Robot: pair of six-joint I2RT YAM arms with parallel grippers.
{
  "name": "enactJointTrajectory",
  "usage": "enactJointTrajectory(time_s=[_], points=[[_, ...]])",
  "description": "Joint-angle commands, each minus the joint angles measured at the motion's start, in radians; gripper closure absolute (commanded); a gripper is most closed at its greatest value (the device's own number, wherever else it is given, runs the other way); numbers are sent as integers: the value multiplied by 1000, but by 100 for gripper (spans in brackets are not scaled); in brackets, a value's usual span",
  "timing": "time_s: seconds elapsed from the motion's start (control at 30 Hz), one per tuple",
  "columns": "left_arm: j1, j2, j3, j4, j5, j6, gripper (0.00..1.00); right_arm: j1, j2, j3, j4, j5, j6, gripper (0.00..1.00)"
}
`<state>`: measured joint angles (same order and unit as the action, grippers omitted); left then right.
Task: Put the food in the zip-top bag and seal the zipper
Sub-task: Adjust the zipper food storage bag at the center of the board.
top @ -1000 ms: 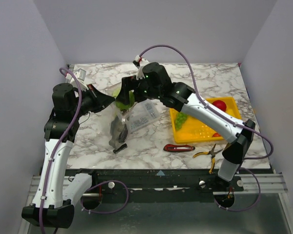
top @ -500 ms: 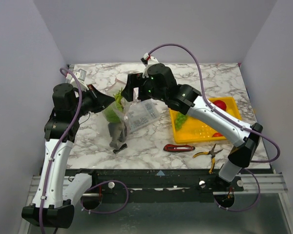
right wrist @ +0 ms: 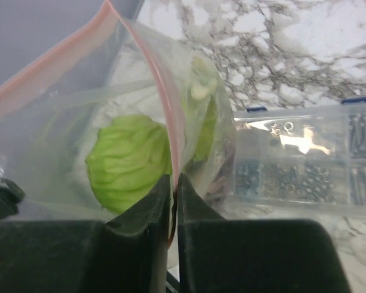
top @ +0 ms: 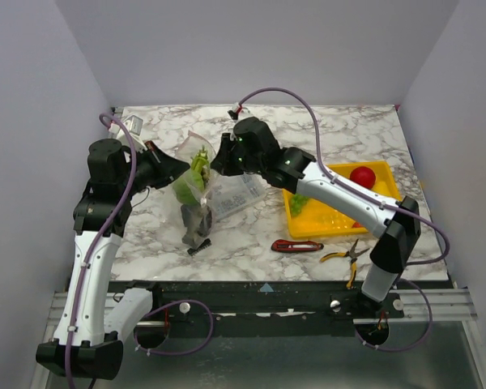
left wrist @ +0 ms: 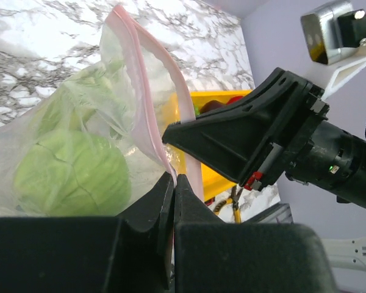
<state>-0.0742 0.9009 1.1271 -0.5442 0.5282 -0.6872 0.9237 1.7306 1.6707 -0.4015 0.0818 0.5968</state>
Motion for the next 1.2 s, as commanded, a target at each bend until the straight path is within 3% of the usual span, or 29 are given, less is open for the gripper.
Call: enactJointTrajectory(time_s=[0.0, 0.17, 0.23, 0.47, 0.87, 1.17], points=[[0, -35, 91, -89, -179, 72, 100, 31, 70, 168, -8, -60, -19, 99], [1, -73, 178, -225, -577, 62, 100, 66, 95, 273, 5, -131, -2, 100], [1, -77, 171, -237, -631, 51, 100, 68, 91, 265, 45, -157, 16, 100], [15, -51, -24, -171, -598, 19, 100, 67, 139, 142, 181, -162, 38, 100], [24, -70, 164, -188, -472, 55, 100, 69, 159, 278, 196, -251, 24, 100], [32, -37, -22, -140, -462, 54, 100, 70, 186, 145, 277, -224, 54, 100]])
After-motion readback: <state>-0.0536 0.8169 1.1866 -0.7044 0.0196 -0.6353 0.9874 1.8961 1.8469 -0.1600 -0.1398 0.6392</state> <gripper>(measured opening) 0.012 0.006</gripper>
